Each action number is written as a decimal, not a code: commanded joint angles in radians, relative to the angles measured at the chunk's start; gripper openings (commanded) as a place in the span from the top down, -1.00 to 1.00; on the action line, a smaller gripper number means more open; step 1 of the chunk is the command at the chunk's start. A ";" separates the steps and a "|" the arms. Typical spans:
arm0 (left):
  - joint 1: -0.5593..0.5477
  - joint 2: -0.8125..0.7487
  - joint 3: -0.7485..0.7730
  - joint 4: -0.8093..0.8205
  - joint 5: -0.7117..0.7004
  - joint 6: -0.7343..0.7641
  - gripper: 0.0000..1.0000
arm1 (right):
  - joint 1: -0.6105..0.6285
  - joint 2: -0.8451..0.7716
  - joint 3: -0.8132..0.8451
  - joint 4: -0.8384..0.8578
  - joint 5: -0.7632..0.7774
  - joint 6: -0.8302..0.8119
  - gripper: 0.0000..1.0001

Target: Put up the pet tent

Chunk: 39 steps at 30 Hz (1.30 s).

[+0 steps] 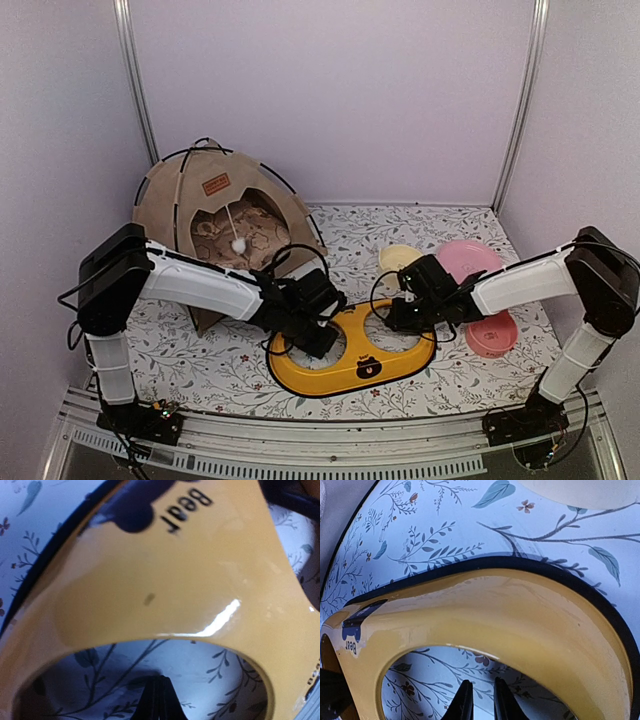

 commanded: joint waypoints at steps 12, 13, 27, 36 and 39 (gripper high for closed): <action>0.053 0.071 0.079 0.027 -0.024 0.044 1.00 | 0.031 -0.166 -0.110 -0.017 0.022 0.059 0.64; 0.053 0.076 0.084 0.028 -0.025 0.045 1.00 | 0.032 -0.173 -0.116 -0.021 0.024 0.060 0.64; 0.072 0.129 0.167 0.027 -0.007 0.087 1.00 | 0.048 -0.266 -0.188 -0.058 0.037 0.107 0.64; 0.083 0.162 0.238 0.020 -0.004 0.112 0.99 | 0.053 -0.304 -0.203 -0.087 0.041 0.119 0.64; 0.088 0.173 0.255 0.019 0.004 0.122 0.99 | 0.055 -0.312 -0.206 -0.096 0.044 0.123 0.64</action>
